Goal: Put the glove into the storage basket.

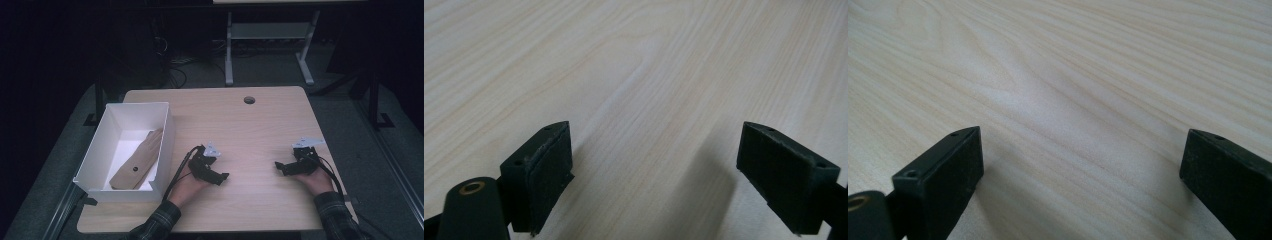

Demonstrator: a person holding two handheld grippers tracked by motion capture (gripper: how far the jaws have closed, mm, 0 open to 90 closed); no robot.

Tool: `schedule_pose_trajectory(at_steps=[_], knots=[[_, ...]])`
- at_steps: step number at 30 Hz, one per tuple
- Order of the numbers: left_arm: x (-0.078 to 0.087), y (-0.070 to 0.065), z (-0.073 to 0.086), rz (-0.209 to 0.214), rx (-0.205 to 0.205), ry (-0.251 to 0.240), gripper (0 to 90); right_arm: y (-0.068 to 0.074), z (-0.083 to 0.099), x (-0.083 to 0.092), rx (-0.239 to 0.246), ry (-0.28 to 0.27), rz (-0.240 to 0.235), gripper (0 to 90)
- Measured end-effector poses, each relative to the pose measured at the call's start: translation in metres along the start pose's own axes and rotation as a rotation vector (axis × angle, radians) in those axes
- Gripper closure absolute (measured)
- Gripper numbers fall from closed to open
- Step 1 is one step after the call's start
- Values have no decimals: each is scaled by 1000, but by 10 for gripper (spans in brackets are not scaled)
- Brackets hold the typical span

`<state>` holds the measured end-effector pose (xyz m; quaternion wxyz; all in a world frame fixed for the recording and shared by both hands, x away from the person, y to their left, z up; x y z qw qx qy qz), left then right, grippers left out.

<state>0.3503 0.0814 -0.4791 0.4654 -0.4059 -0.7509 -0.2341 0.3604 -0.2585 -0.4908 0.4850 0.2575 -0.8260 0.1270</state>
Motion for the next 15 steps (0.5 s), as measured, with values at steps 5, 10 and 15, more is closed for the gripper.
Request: schedule_pose_trajectory(at_steps=[5, 10, 15], knots=[[-4, 0, 5, -24, -20, -62, 133, 0, 0, 0, -2, -1, -2, 33], [-5, -1, 5, -17, -30, -63, 135, 1, 0, 0, -1, 0, -3, 33], [-5, -1, 5, -17, -29, -63, 135, 1, 0, 0, 0, 0, -4, 33]])
Point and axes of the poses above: each handheld gripper's, and its own axes: x roughly backward along the jaws, z roughly out of its underside, y roughly to its left, the point moved 1 cm from there along -x, roughly forward along the jaws, and after that the axes turned 15 degrees about y, right-handed, at the moved point
